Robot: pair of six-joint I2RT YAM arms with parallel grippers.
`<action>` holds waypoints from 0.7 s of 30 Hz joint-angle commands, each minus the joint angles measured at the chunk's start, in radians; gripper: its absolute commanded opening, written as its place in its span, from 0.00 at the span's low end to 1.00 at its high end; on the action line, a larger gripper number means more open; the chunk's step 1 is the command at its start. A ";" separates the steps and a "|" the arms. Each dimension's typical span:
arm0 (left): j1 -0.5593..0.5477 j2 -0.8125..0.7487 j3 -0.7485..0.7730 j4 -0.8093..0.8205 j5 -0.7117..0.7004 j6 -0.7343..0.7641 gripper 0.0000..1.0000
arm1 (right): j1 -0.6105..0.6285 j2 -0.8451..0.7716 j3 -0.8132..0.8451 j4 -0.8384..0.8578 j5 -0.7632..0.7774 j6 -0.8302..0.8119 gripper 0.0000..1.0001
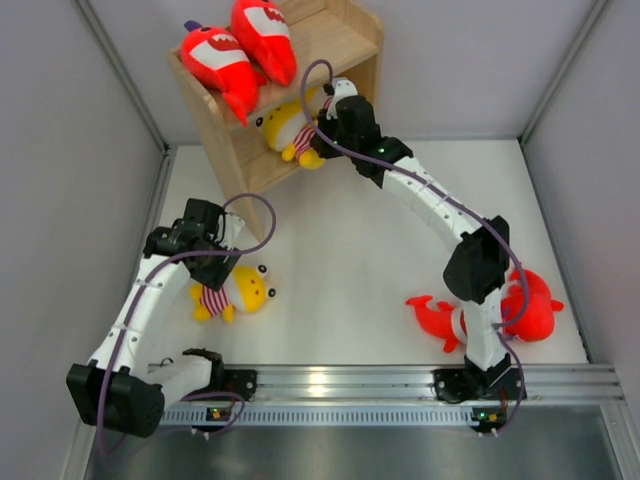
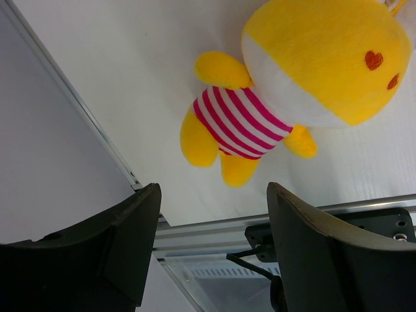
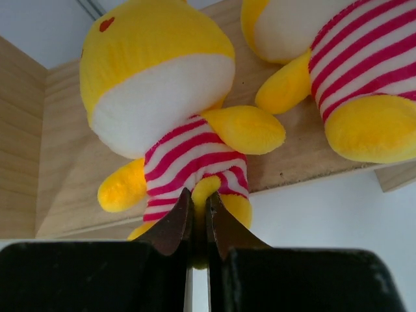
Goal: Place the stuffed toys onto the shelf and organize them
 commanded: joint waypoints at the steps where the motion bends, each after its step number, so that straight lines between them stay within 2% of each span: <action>1: 0.005 -0.014 0.013 -0.011 0.009 -0.006 0.72 | 0.006 0.017 0.065 0.118 0.034 0.024 0.00; 8: 0.005 -0.011 0.014 -0.011 0.014 -0.005 0.72 | -0.031 0.046 0.060 0.155 0.039 0.132 0.00; 17: 0.005 -0.010 0.016 -0.012 0.023 -0.006 0.72 | -0.035 0.078 0.063 0.216 0.045 0.197 0.01; 18: 0.005 -0.011 0.014 -0.011 0.023 -0.003 0.72 | -0.037 0.086 0.065 0.218 0.042 0.202 0.03; 21: 0.005 -0.016 0.008 -0.011 0.023 -0.005 0.72 | -0.046 0.088 0.065 0.210 0.039 0.203 0.17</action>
